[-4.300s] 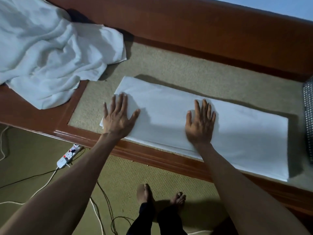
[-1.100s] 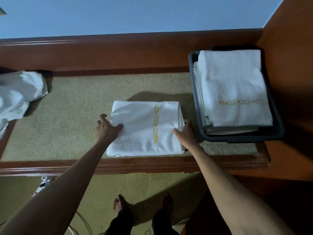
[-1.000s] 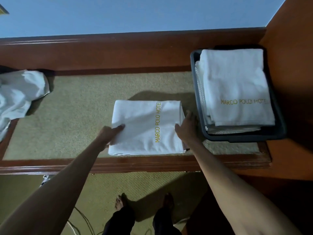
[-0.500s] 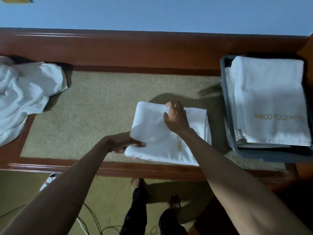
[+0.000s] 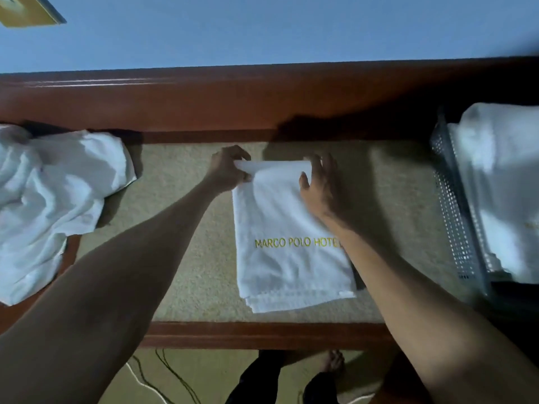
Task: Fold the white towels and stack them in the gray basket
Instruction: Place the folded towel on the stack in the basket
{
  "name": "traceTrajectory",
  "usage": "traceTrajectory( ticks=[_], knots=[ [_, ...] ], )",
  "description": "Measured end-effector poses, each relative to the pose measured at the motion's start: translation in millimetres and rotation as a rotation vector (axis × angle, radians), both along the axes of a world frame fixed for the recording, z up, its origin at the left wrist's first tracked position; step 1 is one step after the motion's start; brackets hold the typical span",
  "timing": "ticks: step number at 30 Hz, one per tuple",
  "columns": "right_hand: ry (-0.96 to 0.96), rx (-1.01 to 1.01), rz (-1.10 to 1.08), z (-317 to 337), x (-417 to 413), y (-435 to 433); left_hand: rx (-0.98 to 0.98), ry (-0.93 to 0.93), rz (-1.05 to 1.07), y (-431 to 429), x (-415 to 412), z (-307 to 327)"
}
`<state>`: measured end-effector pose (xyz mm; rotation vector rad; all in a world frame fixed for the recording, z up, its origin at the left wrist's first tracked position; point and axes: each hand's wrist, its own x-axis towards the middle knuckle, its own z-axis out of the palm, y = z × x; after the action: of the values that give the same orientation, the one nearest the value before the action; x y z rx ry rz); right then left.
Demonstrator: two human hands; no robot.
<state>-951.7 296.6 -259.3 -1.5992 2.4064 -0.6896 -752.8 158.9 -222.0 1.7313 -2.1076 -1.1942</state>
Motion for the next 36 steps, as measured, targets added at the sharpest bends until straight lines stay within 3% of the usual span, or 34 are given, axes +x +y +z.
traceTrajectory(
  ticks=[3,6,8,14,20,24,30,36],
  knots=[
    [0.058,-0.053,0.02,-10,-4,-15,-0.251,0.107,0.013,7,-19,-9],
    [0.047,0.05,0.101,-20,0,-19,-0.537,-0.05,-0.144,28,-28,-36],
    [0.056,0.205,0.16,-34,0,-16,-0.507,-0.136,-0.251,40,-35,-53],
    [0.251,-0.031,0.105,-65,-2,-16,-0.46,-0.34,-0.328,47,-41,-86],
    [0.255,-0.081,0.098,-74,-3,-16,-0.499,-0.335,-0.326,44,-41,-94],
    [0.201,0.031,0.105,-62,1,-10,-0.512,-0.346,-0.294,58,-43,-91],
    [0.262,0.098,0.058,-62,30,58,-0.487,-0.272,-0.332,138,-5,-87],
    [0.201,0.058,0.14,-62,44,132,-0.498,-0.278,-0.363,205,31,-89]
  ],
)
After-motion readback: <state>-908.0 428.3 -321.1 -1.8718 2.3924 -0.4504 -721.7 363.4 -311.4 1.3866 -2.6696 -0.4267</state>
